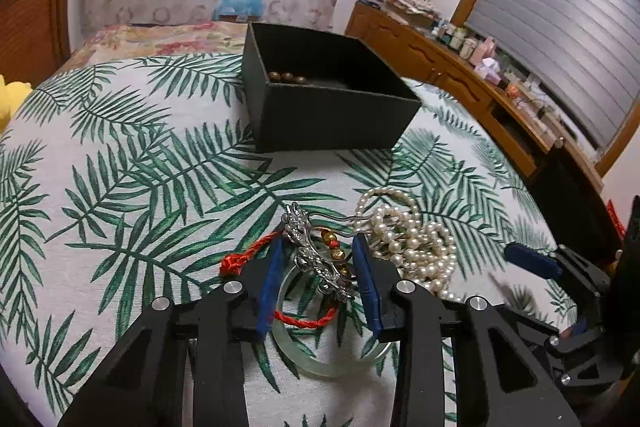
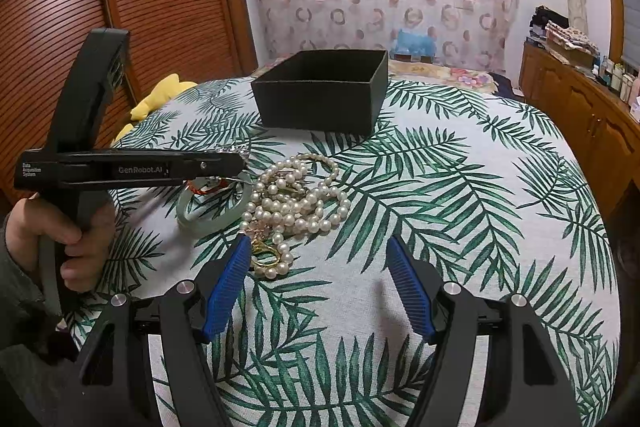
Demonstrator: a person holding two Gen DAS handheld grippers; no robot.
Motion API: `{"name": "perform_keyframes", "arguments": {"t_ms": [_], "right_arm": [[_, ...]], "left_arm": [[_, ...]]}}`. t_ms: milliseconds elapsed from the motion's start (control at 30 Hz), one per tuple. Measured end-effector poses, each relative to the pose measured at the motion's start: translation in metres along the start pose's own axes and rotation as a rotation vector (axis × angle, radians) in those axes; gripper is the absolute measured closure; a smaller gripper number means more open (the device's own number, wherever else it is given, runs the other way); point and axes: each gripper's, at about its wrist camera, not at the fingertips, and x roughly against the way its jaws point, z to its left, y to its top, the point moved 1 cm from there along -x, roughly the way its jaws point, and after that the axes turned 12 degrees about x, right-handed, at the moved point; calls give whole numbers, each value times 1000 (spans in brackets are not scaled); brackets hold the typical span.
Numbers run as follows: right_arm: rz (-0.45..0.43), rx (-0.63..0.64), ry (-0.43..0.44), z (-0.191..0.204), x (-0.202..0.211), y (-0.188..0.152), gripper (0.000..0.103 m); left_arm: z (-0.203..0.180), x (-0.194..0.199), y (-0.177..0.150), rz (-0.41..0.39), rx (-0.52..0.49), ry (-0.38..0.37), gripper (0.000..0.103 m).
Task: Organize jewelry
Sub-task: 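Grasp the silver chain pendant from the pile with the left tool, then grasp the pearl necklace with the right tool while the left tool lifts the silver chain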
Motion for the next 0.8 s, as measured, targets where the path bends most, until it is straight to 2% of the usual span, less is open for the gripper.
{"name": "perform_keyframes", "arguments": {"t_ms": [167, 400, 533, 800], "right_arm": [[3, -5, 8, -2, -1, 0, 31], [4, -5, 8, -2, -1, 1, 31], [9, 0, 8, -3, -2, 2, 31], [17, 35, -5, -10, -4, 13, 31]], "left_arm": [[0, 10, 1, -36, 18, -46, 91], [-14, 36, -1, -108, -30, -52, 94], [-21, 54, -2, -180, -73, -8, 95], [-20, 74, -4, -237, -100, 10, 95]]}}
